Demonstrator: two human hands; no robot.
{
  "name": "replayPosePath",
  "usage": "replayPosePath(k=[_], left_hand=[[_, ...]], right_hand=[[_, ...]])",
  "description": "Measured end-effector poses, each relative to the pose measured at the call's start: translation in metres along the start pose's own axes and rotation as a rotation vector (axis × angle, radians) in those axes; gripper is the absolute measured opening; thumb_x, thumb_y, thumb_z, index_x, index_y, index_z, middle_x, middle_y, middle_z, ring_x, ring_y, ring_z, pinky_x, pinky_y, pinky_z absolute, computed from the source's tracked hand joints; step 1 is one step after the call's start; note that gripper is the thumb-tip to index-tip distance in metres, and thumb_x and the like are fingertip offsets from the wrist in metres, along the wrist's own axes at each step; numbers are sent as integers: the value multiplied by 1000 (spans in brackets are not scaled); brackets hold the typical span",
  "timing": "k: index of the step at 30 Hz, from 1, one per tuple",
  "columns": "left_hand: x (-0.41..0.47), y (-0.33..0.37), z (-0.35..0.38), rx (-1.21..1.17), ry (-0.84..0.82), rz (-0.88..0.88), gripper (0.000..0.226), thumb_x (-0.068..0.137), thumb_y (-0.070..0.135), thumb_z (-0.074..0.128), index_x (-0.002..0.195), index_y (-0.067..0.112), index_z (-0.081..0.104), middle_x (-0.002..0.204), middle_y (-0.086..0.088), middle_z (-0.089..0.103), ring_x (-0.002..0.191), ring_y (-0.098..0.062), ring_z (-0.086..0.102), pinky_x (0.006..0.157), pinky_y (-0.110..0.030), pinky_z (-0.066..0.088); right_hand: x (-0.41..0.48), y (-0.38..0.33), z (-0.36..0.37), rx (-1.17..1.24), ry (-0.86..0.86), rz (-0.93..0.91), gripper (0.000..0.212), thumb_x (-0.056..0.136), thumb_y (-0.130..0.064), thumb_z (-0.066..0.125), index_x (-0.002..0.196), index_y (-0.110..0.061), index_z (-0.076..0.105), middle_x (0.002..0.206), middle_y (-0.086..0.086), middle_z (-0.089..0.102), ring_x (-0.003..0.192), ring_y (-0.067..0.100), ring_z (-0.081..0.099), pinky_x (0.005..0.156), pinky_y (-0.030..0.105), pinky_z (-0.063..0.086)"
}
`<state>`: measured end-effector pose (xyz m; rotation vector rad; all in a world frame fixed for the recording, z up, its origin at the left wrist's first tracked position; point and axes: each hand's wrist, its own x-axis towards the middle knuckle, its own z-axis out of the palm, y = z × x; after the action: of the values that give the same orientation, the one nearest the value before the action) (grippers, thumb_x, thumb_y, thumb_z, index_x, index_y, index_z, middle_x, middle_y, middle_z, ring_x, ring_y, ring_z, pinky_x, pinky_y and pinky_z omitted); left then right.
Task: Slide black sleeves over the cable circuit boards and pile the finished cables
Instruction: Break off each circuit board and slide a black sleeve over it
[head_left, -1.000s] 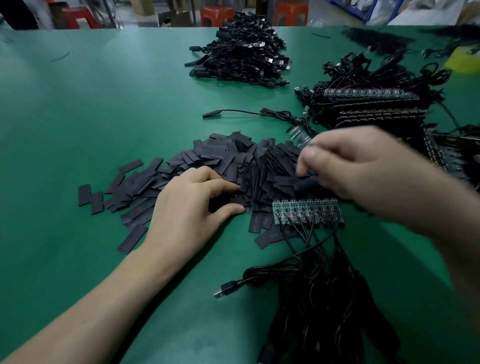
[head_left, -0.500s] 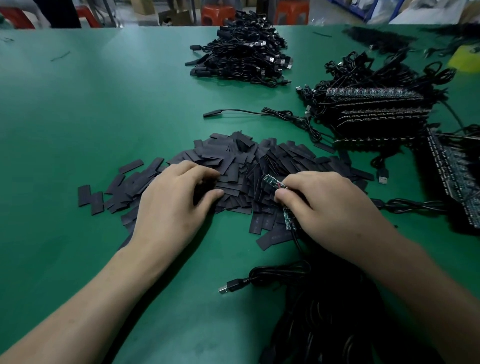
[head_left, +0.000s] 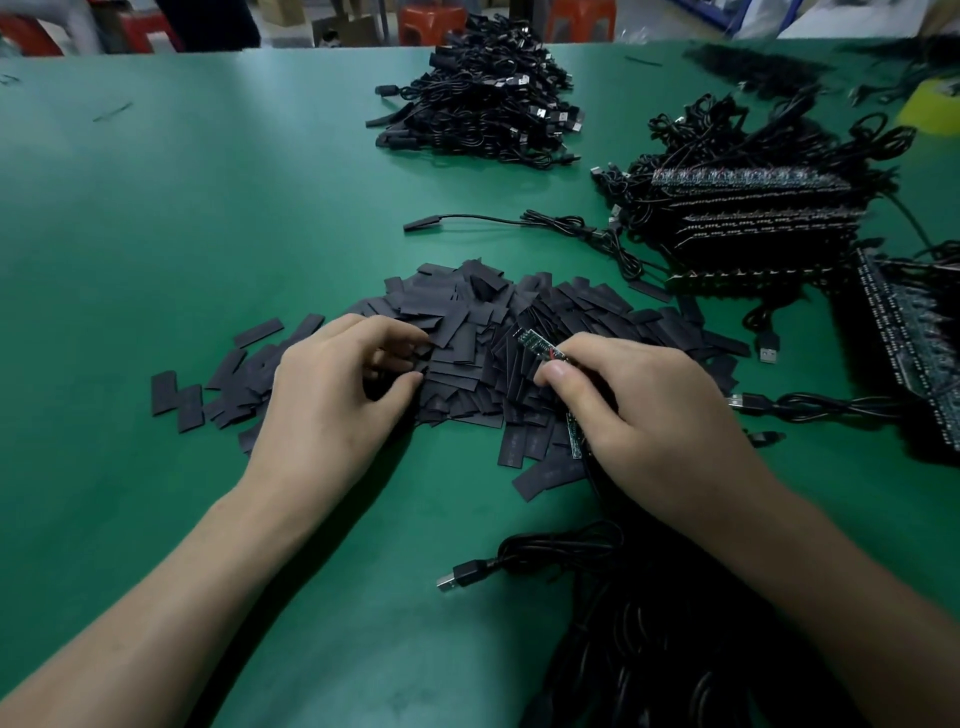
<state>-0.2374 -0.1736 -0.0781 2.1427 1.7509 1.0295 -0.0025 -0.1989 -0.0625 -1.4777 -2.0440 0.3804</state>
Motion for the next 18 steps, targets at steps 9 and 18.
replayPosePath(k=[9, 18], left_hand=[[-8, 15, 4, -740, -72, -116, 23, 82, 5, 79, 100, 18, 75, 92, -2, 78, 78, -8, 69, 78, -17, 54], [-23, 30, 18, -734, -132, -45, 22, 73, 22, 82, 95, 21, 79, 90, 0, 78, 79, -12, 72, 78, -26, 59]], right_hand=[[1, -4, 3, 269, -20, 27, 20, 99, -33, 62, 84, -21, 66, 58, -14, 49, 56, 6, 49, 54, 20, 30], [4, -2, 0, 487, -104, 62, 24, 96, -22, 68, 80, -4, 66, 72, 21, 55, 63, 11, 49, 59, 37, 41]])
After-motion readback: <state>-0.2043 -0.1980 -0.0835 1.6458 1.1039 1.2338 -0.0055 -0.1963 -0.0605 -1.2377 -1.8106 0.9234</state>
